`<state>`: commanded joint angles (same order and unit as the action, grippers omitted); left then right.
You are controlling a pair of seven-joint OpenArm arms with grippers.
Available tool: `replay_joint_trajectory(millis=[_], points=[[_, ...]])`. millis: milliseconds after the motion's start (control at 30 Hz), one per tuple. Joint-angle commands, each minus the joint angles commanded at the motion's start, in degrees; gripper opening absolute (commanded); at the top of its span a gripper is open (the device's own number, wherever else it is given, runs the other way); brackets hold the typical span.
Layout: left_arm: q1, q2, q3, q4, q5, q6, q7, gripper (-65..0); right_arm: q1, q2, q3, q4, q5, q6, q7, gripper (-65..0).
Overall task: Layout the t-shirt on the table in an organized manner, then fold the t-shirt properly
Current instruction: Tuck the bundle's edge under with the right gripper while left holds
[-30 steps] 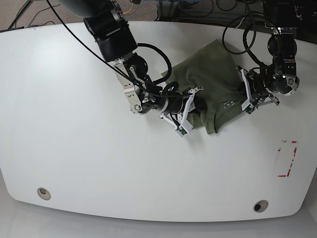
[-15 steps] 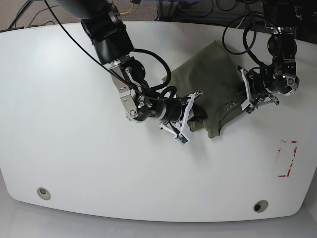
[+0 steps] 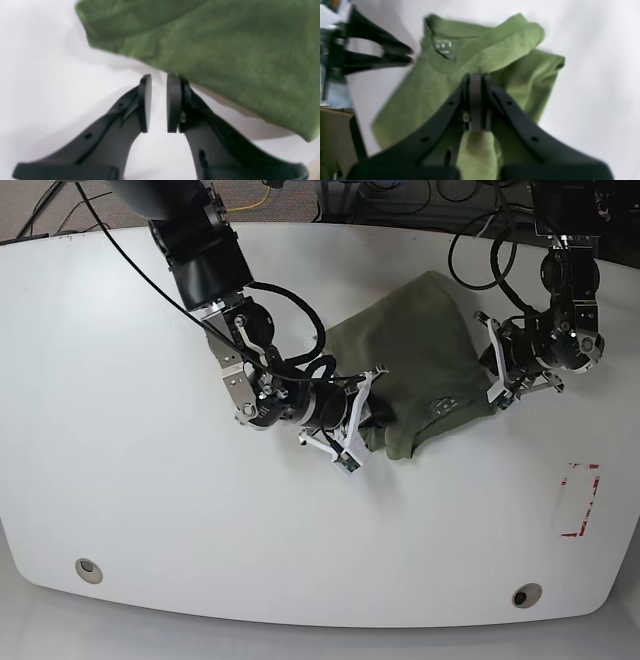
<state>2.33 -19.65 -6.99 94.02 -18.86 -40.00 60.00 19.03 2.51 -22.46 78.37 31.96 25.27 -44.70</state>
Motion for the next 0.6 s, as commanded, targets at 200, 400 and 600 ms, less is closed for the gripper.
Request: replay_joint_trajectory(millis=[200,400,600], points=[[0.00,-1.23,1.23,0.00,-0.09,0.00,0.00,-55.3,0.18,2.29,0.00,-2.99,0.00,0.00,1.93,-64.2],[0.00,-2.20,2.55,0.35,-0.09,0.00,0.00,-55.3,-0.18,2.55,0.09,-3.16,0.00,0.00,3.52,-37.6],[-0.26,-2.20,2.64,1.85,-0.26,0.00,0.00,-55.3,-0.35,2.55,0.09,0.09,0.09,0.00,3.34,-23.9]])
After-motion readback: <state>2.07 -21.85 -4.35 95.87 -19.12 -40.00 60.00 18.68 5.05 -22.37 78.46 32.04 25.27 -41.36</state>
